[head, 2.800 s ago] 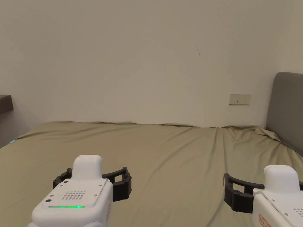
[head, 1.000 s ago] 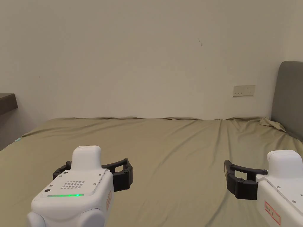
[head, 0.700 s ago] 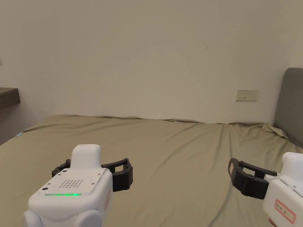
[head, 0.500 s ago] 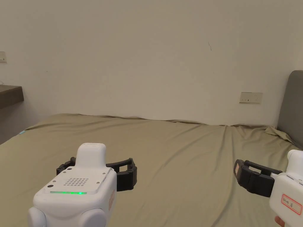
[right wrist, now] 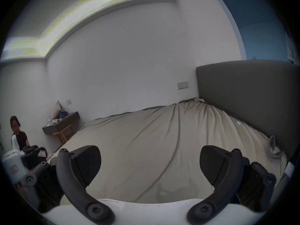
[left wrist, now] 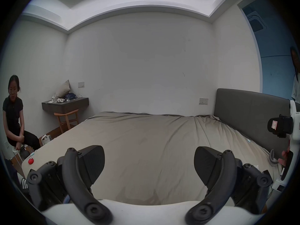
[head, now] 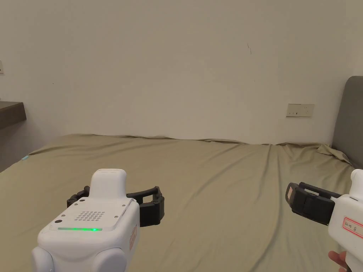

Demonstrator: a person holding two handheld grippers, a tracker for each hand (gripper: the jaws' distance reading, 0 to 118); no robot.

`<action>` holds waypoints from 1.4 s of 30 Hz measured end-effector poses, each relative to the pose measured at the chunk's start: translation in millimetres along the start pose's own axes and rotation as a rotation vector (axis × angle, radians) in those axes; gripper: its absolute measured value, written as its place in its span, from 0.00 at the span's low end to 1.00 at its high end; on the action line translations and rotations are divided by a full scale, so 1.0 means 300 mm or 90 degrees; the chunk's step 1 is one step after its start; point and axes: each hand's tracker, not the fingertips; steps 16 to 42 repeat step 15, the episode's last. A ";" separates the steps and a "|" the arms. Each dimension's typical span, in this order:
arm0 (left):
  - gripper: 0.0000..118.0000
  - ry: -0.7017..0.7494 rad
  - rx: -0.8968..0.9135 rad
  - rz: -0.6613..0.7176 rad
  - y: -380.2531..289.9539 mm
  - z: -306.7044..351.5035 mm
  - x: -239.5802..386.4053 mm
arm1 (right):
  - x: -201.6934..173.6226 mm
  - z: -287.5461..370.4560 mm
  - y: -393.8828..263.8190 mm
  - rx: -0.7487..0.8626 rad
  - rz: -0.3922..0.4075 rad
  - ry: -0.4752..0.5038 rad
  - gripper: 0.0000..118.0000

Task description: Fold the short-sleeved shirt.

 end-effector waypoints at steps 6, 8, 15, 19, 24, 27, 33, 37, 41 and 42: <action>0.98 0.006 0.004 -0.005 -0.001 -0.005 -0.004 | -0.006 0.026 -0.063 0.121 0.054 0.040 1.00; 0.98 0.004 0.009 -0.005 -0.005 -0.008 -0.005 | -0.037 0.022 -0.074 0.114 0.112 -0.006 1.00; 0.98 0.014 0.030 -0.038 -0.030 -0.021 -0.004 | -0.096 -0.002 -0.113 0.118 0.165 -0.057 1.00; 0.98 0.014 0.030 -0.038 -0.030 -0.021 -0.004 | -0.096 -0.002 -0.113 0.118 0.165 -0.057 1.00; 0.98 0.014 0.030 -0.038 -0.030 -0.021 -0.004 | -0.096 -0.002 -0.113 0.118 0.165 -0.057 1.00; 0.98 0.014 0.030 -0.038 -0.030 -0.021 -0.004 | -0.096 -0.002 -0.113 0.118 0.165 -0.057 1.00; 0.98 0.014 0.030 -0.038 -0.030 -0.021 -0.004 | -0.096 -0.002 -0.113 0.118 0.165 -0.057 1.00; 0.98 0.014 0.030 -0.038 -0.030 -0.021 -0.004 | -0.096 -0.002 -0.113 0.118 0.165 -0.057 1.00; 0.98 0.014 0.030 -0.038 -0.030 -0.021 -0.004 | -0.096 -0.002 -0.113 0.118 0.165 -0.057 1.00; 0.98 0.014 0.030 -0.038 -0.030 -0.021 -0.004 | -0.096 -0.002 -0.113 0.118 0.165 -0.057 1.00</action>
